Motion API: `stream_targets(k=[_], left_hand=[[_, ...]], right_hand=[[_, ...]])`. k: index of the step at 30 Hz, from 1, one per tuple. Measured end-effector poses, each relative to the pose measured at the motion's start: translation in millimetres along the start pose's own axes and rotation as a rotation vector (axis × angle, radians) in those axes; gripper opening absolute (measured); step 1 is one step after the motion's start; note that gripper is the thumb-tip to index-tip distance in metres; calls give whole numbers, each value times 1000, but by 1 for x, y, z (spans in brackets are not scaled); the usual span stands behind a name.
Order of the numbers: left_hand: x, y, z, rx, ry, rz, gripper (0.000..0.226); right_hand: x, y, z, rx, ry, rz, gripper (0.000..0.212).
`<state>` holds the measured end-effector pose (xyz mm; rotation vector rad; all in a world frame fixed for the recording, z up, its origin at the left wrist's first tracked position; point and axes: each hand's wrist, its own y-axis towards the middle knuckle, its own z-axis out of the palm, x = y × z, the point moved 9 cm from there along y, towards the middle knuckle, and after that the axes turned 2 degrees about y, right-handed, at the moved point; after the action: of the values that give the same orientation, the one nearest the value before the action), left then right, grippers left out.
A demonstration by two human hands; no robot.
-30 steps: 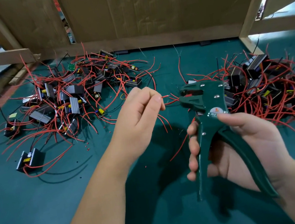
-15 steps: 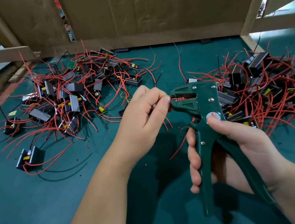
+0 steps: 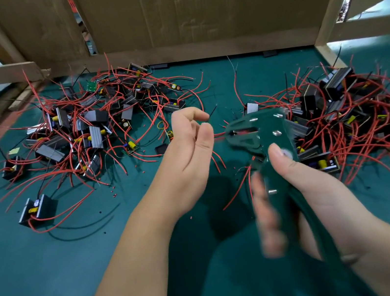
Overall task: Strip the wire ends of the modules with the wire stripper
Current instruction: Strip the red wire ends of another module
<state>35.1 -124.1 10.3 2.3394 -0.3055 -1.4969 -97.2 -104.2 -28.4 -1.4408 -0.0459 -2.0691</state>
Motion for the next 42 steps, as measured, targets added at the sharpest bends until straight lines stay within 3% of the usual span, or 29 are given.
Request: stream_targets(k=[2, 9, 12, 16, 21, 23, 26, 29, 31, 33, 36, 42], left_hand=[[5, 0, 0, -16, -112, -24, 26], [-22, 0, -4, -179, -255, 170, 58], [-43, -6, 10, -120, -332, 293, 53], [-62, -12, 21, -77, -323, 386, 54], [-66, -18, 28, -21, -300, 390, 64], [-63, -19, 29, -43, -262, 376, 66], [-53, -13, 12, -176, -69, 348, 72], [-31, -4, -30, -370, 208, 246, 82], [-11, -4, -64, -530, 375, 65, 82], [18, -12, -96, -699, 552, -250, 61], [52, -22, -114, -677, 700, -605, 38], [73, -26, -122, -530, 806, -789, 41]], right_hand=[[-3, 5, -17, -83, 72, 6, 45], [-14, -5, 17, 260, 374, 126, 64], [-13, -4, 25, 361, 445, 171, 68], [-12, 0, 23, 359, 426, 173, 65], [-5, -6, 29, 477, 482, 147, 56], [-2, -6, 27, 472, 420, 89, 53], [11, 1, 10, 282, 308, -119, 62], [31, 1, -20, 31, 229, -316, 85], [43, -4, -37, -91, 161, -395, 62], [48, -8, -49, -189, 85, -415, 39], [50, -12, -57, -293, -15, -437, 9], [49, -14, -66, -369, -146, -389, 14]])
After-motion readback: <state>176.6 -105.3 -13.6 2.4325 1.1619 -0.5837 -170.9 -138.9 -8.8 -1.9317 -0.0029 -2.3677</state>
